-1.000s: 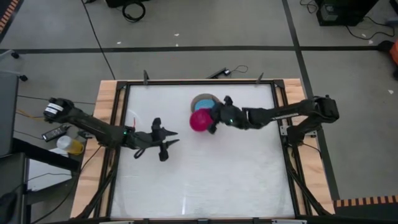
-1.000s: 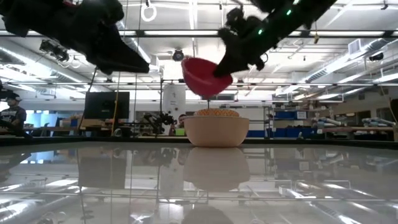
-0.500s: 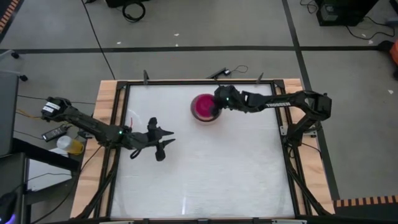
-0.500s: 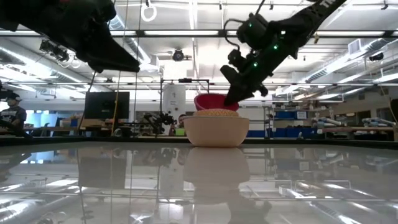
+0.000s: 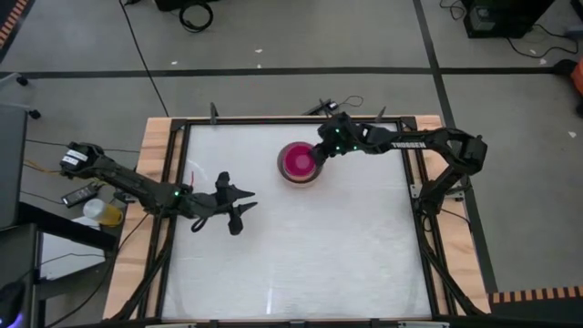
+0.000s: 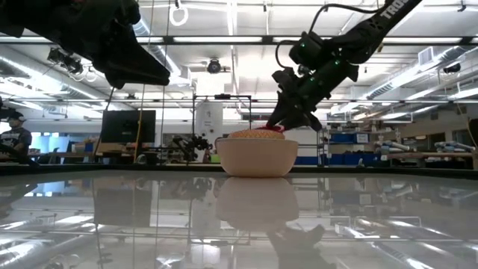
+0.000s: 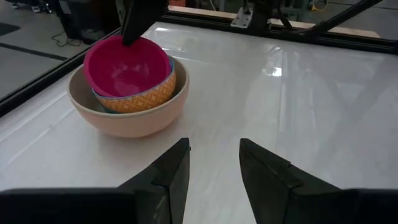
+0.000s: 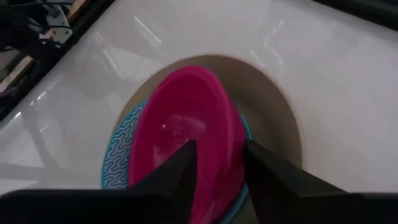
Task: Nest bowls inside each other
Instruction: Stack the red bowl on top of the printed blue bowl
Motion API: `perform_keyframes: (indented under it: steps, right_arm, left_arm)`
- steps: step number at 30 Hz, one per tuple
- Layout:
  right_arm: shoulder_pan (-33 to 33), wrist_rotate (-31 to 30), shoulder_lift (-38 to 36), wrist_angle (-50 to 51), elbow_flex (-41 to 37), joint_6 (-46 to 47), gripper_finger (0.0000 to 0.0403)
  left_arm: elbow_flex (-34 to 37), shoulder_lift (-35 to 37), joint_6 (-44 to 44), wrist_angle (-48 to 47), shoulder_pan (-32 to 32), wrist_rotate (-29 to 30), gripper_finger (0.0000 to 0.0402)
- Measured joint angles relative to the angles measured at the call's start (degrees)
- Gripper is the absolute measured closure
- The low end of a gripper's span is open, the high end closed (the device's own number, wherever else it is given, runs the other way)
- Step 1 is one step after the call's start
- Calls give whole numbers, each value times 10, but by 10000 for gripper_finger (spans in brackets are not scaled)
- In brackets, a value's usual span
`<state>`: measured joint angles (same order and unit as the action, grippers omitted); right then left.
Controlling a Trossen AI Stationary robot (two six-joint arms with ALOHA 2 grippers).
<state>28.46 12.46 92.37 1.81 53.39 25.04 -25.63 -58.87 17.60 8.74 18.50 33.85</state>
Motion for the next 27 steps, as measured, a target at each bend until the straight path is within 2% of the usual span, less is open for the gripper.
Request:
perform_keyframes:
  steps: [5,9,13,19,22,24,27]
  right_arm:
    - [10,-1,-1,32,0,-9,251]
    - [-9,3,-1,121,0,-47,252]
    - [-33,-32,-4,152,1,-50,252]
    - [-50,-89,-47,124,0,-58,252]
    - [-67,-130,-86,125,-1,-76,252]
    - [-95,-145,-114,98,-15,-78,252]
    - [-162,-139,-138,0,-55,-69,255]
  left_arm:
    - [0,1,9,0,0,0,260]
    - [0,6,11,1,4,0,260]
    - [0,10,8,3,4,0,260]
    - [0,10,8,3,4,0,260]
    - [0,24,-20,5,12,0,260]
    - [0,42,-37,8,23,2,260]
    - [0,76,-41,5,42,11,260]
